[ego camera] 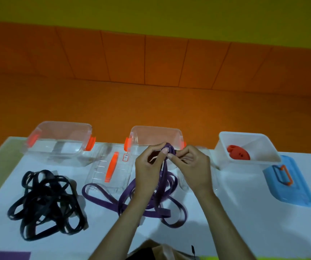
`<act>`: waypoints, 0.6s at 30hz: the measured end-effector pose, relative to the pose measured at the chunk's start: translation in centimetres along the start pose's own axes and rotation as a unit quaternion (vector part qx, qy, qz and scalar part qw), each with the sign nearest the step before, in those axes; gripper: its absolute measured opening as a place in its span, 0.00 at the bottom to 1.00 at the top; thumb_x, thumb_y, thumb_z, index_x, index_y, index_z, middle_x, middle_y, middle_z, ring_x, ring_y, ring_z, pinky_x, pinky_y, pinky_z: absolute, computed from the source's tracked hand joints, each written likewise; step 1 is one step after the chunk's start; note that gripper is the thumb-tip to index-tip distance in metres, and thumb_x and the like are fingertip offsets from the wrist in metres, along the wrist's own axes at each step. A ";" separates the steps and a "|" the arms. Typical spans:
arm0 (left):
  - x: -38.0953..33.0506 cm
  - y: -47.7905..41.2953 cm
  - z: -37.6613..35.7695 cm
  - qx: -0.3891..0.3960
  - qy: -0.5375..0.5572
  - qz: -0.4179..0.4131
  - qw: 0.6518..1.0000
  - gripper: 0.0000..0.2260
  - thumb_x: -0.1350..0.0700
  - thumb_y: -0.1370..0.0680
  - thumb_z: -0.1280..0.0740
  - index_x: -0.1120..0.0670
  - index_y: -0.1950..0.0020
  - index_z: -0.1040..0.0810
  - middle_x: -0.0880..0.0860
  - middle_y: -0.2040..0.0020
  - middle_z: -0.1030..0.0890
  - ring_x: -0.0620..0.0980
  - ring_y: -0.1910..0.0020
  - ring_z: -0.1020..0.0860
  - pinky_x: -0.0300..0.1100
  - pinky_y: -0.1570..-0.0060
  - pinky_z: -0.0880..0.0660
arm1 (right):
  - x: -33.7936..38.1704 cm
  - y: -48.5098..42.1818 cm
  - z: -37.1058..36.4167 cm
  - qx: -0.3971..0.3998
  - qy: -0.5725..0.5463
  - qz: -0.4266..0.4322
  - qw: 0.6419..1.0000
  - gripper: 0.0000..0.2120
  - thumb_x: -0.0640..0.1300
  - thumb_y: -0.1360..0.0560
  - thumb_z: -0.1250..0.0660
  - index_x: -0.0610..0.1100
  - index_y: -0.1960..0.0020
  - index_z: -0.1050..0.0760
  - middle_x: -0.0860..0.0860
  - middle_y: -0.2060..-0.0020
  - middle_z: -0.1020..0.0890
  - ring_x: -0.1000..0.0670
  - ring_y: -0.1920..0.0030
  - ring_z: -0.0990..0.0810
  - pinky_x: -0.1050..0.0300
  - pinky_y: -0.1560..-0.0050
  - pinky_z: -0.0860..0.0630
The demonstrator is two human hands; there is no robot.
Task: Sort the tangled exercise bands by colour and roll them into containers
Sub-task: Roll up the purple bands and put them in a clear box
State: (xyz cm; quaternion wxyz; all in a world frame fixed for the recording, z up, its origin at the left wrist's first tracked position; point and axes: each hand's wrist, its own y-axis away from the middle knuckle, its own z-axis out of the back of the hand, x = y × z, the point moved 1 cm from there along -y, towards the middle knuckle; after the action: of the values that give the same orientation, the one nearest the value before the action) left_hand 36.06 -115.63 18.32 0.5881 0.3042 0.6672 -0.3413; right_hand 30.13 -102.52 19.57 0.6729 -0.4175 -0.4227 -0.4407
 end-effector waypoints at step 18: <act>1.0 0.6 0.9 0.083 -0.035 -0.023 0.996 0.18 0.59 0.21 0.26 0.50 0.31 0.18 0.47 0.39 0.17 0.48 0.36 0.20 0.41 0.37 0.22 | 0.5 0.4 -0.8 0.004 -0.217 -0.139 0.966 0.08 0.40 0.27 0.20 0.46 0.58 0.19 0.40 0.54 0.13 0.42 0.49 0.13 0.47 0.42 0.19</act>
State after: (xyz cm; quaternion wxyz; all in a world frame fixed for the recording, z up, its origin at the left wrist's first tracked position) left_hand 36.97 -116.03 17.21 0.5757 0.3241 0.6226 -0.4193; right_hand 30.81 -103.23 19.71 0.4989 -0.4376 -0.6140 -0.4274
